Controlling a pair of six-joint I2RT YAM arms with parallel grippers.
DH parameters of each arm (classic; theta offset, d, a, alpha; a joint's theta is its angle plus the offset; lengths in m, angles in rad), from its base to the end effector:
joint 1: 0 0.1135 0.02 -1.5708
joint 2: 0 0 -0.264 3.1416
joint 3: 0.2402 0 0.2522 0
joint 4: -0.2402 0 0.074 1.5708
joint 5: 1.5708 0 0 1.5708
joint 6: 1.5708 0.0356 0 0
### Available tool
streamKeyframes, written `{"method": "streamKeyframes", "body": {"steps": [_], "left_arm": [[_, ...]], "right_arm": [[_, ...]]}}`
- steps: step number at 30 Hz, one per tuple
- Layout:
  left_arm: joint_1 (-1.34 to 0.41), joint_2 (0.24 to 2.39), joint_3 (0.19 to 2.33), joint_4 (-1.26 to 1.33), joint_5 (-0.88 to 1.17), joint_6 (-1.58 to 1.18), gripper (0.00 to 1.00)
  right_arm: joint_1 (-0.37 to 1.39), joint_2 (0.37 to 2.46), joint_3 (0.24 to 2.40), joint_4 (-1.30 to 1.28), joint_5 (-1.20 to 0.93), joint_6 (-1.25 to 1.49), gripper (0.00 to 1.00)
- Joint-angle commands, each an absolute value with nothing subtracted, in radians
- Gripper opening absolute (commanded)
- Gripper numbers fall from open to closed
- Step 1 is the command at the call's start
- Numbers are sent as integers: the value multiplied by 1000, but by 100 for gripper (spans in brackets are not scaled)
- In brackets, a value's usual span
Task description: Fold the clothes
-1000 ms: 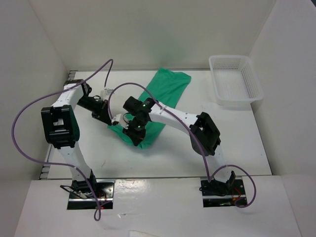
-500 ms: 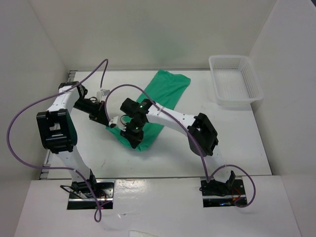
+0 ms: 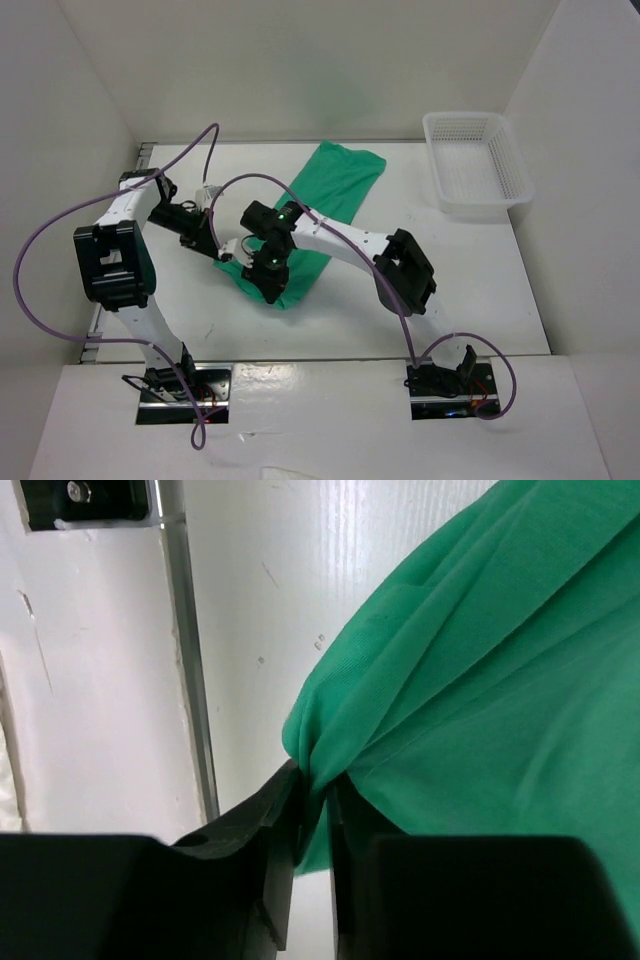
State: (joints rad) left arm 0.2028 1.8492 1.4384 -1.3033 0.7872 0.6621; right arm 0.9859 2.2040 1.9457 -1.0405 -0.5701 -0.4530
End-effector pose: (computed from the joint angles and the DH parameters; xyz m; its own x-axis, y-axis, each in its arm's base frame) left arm 0.3253 0.0411 0.2264 -0.9129 0.2553 -0.3184 0.4057 0.6518 -0.6408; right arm 0.2359 0.3911 0.2216 -0.1359 -0.8726 -0.4691 -0.9359 -0.0423 0.3499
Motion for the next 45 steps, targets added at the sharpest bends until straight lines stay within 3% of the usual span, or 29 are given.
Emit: {"method": "streamKeyframes", "body": {"steps": [1, 4, 12, 16, 18, 21, 26, 35, 45], "left_arm": [[213, 1830, 1413, -1299, 790, 715, 0], [213, 1841, 1404, -1299, 769, 725, 0], [244, 1841, 1385, -1299, 704, 735, 4], [276, 1876, 1374, -1299, 683, 753, 18], [290, 1899, 1365, -1299, 670, 778, 38], [317, 1922, 1355, -1299, 646, 799, 53], [359, 1931, 1344, -1299, 609, 825, 64], [338, 1931, 1400, -1275, 684, 776, 67], [247, 1962, 1371, -1220, 695, 733, 69]], "right_arm": [[1002, 2235, 1999, -1109, -614, -462, 25], [1002, 2246, 2023, -1120, -624, -462, 46], [1002, 2246, 2051, -1152, -635, -482, 60], [1002, 2237, 2051, -1141, -621, -482, 67], [1002, 2237, 2042, -1131, -585, -463, 75], [1002, 2212, 2020, -1102, -552, -442, 77], [945, 2171, 1979, -1013, -428, -370, 98], [704, 2191, 2088, -989, -321, -256, 99], [663, 2155, 2031, -951, -203, -238, 99]]}}
